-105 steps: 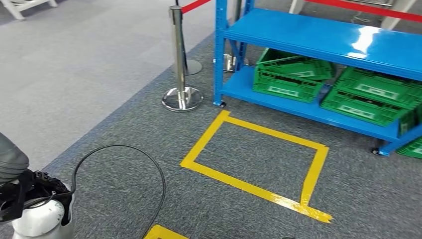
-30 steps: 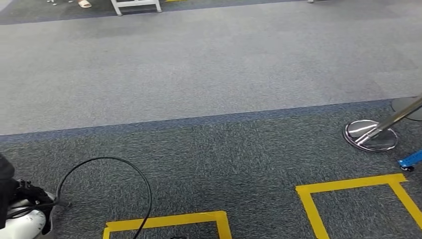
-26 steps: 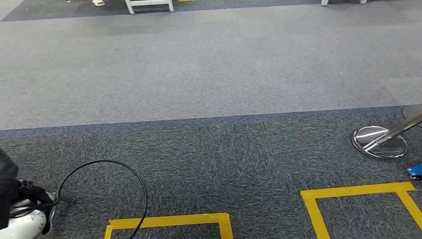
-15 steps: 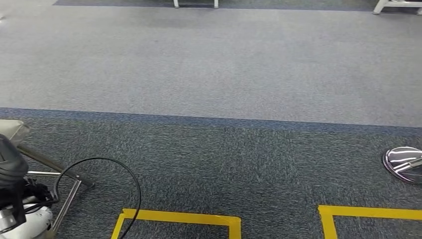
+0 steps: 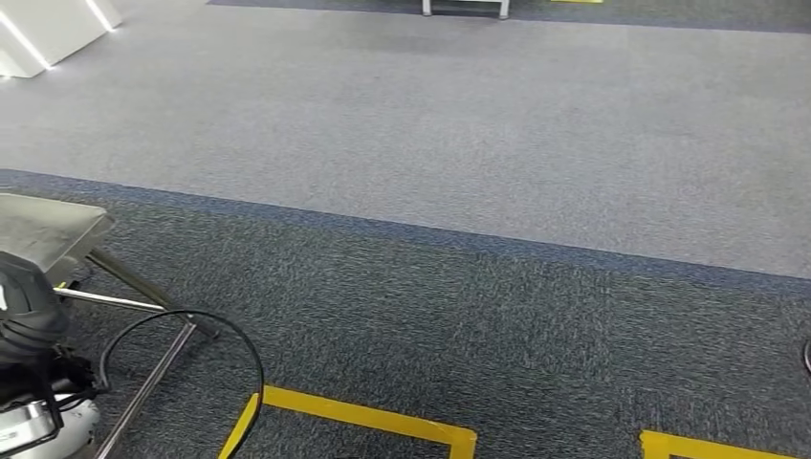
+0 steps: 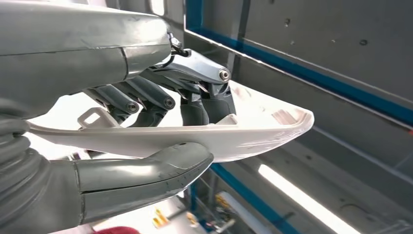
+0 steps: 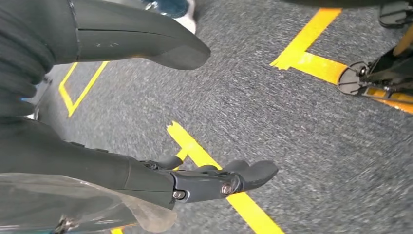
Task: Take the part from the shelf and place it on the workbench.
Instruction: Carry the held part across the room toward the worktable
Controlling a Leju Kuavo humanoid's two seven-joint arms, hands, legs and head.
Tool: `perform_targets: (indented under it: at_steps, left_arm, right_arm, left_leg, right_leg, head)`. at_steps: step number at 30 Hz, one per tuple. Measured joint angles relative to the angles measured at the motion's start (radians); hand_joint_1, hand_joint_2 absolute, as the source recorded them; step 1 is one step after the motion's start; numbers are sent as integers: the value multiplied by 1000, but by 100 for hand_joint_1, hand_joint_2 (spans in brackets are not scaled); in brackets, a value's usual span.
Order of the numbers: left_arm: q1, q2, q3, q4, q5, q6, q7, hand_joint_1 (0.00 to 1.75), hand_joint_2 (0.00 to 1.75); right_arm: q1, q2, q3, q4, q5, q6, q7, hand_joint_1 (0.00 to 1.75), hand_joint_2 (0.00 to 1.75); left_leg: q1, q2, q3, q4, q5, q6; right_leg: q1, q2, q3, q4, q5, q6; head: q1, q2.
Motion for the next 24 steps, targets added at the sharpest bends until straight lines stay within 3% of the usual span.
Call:
perform_targets:
  at_steps: [1, 3, 5, 7, 8, 10, 12, 14, 15, 16, 17, 19, 21, 23, 24]
  left_arm:
    - [3, 4, 0, 3, -5, 0, 0, 175, 175]
    - [6, 11, 0, 6, -14, 0, 0, 175, 175]
    - [6, 15, 0, 9, -18, 0, 0, 175, 175]
    - [10, 20, 0, 11, -25, 0, 0, 175, 175]
    - [12, 22, 0, 12, -30, 0, 0, 175, 175]
    - [15, 27, 0, 15, -41, 0, 0, 175, 175]
    - [21, 29, 1, 21, -50, 1, 0, 175, 175]
    - [32, 31, 2, 26, -58, 0, 0, 175, 175]
    - [38, 32, 3, 28, -64, 0, 0, 175, 175]
    - [43, 33, 5, 29, -69, 0, 0, 175, 175]
    - [47, 33, 7, 31, -74, 0, 0, 175, 175]
    - [51, 35, 12, 32, -81, 0, 0, 175, 175]
    - [57, 38, 19, 34, -83, 1, 0, 175, 175]
    - [65, 42, 29, 35, -83, 1, 0, 175, 175]
    - [67, 44, 34, 35, -83, 1, 1, 175, 175]
  right_arm:
    - [-1, 0, 0, 0, 0, 0, -1, 0, 175]
    - [-1, 1, 0, 0, 0, 1, -3, 0, 175]
    - [-2, 3, 0, 0, 0, 1, -4, 0, 175]
    - [-6, 4, 0, 0, -1, 1, -5, 0, 175]
    - [-8, 4, 0, 0, -1, 1, -5, 0, 175]
    - [-12, 5, 0, 0, -2, 1, -7, 0, 175]
    - [-10, 5, 0, 0, -4, 2, -10, 0, 175]
    - [-4, 5, -1, 0, -7, 4, -11, 0, 175]
    - [-1, 5, -1, 0, -8, 4, -11, 0, 175]
    - [0, 5, -1, 0, -9, 4, -11, 0, 175]
    - [1, 5, -2, 0, -10, 4, -12, 0, 175]
    - [0, 5, -3, 0, -11, 4, -14, 0, 175]
    - [-1, 6, -3, 0, -12, 4, -14, 0, 175]
    - [-3, 6, -4, 1, -12, 4, -16, 0, 175]
    - [-3, 6, -4, 1, -12, 4, -16, 0, 175]
  left_leg:
    - [-1, 6, 19, -41, 29, 4]
    - [-12, 44, 74, -155, 81, 16]
    - [-26, 73, 102, -218, 89, 27]
    - [-32, 61, 105, -231, 85, 37]
    - [-30, 50, 109, -238, 87, 41]
    - [-23, 31, 119, -251, 91, 50]
    - [-18, 11, 122, -254, 92, 56]
    - [-17, -13, 123, -253, 91, 58]
    - [-16, -27, 125, -252, 90, 57]
    - [-15, -41, 127, -251, 88, 55]
    - [-12, -54, 129, -248, 85, 51]
    - [-11, -77, 126, -238, 78, 40]
    - [-9, -97, 119, -233, 76, 29]
    - [-6, -105, 116, -233, 77, 19]
    - [-7, -89, 111, -223, 71, 14]
  right_leg:
    - [1, -12, 4, 0, -3, 0]
    - [5, -33, 12, -1, -10, 3]
    - [7, -54, 16, -3, -16, 12]
    - [7, -76, 24, -8, -20, 23]
    - [6, -74, 27, -8, -24, 28]
    - [3, -33, 9, 37, -54, 35]
    - [1, 19, -55, 158, -106, 39]
    - [0, 32, -122, 260, -126, 43]
    - [0, 34, -134, 262, -108, 45]
    - [-1, 38, -127, 224, -70, 46]
    - [-4, 49, -106, 159, -25, 47]
    - [-10, 92, -58, 43, 24, 47]
    - [-10, 113, -37, 7, 22, 39]
    - [-10, 93, -29, 2, 24, 25]
    - [-10, 82, -26, -1, 24, 18]
  head:
    - [0, 0]
    - [0, 0]
    - [1, 0]
    - [0, 0]
    - [0, 0]
    - [2, 0]
    - [6, 0]
    - [8, 0]
    - [8, 0]
    - [8, 0]
    - [8, 0]
    - [8, 0]
    - [8, 0]
    - [8, 0]
    - [5, 0]
